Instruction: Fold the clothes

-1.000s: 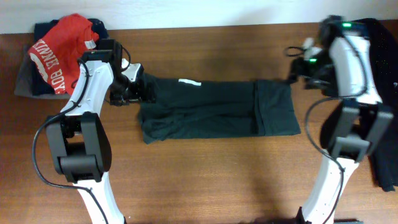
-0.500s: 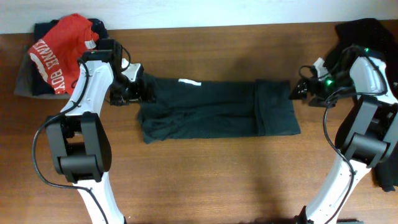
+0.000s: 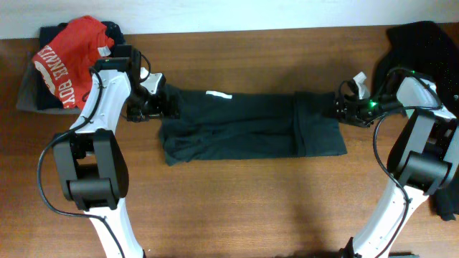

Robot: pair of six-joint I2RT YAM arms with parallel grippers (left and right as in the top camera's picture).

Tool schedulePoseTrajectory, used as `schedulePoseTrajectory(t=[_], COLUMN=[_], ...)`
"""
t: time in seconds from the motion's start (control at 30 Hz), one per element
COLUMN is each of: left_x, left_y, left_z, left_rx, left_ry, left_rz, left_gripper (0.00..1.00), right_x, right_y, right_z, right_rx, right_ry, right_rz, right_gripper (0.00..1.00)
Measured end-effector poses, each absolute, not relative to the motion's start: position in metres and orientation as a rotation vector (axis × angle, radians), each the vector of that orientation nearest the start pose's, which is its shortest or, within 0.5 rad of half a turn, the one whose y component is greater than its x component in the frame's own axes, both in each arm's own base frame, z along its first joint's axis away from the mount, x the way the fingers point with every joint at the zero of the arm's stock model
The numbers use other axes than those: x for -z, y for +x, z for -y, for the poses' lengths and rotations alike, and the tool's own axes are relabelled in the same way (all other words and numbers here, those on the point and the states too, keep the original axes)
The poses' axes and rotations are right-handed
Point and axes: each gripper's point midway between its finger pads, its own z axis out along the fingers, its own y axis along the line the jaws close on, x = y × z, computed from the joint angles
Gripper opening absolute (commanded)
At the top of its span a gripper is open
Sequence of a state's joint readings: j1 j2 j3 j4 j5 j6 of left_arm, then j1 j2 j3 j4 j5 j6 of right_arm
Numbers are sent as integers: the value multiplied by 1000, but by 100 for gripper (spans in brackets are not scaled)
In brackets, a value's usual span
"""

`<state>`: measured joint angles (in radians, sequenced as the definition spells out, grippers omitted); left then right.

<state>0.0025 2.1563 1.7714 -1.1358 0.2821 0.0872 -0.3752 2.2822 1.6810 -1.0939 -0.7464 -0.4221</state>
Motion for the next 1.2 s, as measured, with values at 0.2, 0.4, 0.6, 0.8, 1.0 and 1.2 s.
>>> schedulePoseTrajectory(t=[0.2,0.4,0.6,0.8,1.0,1.2], left_x=[-59,-59,-59,-59,-59,-59], left_y=[428,428,428,428,428,428], left_z=[47,47,47,47,47,47], left_rx=[433,434,433,433,434,433], left_ry=[140,140,140,140,140,140], left_rz=[-3045,-3045,-3044,-3044,-3044,-3044], left_gripper=[99,99,99,99,99,99], right_x=[-14,-3,0,-8,-35,-52], right_y=[403,397,403,413,424,428], right_z=[20,16,23,58,99,106], right_rx=[-1170,-1155,-1121,-836,-490,-267], right_ry=[11,34,153,278,348,336], right_rz=[-2762,-2801,-2822,-2963,-3052,-3100], right_gripper=[36,4,4,4,4,4])
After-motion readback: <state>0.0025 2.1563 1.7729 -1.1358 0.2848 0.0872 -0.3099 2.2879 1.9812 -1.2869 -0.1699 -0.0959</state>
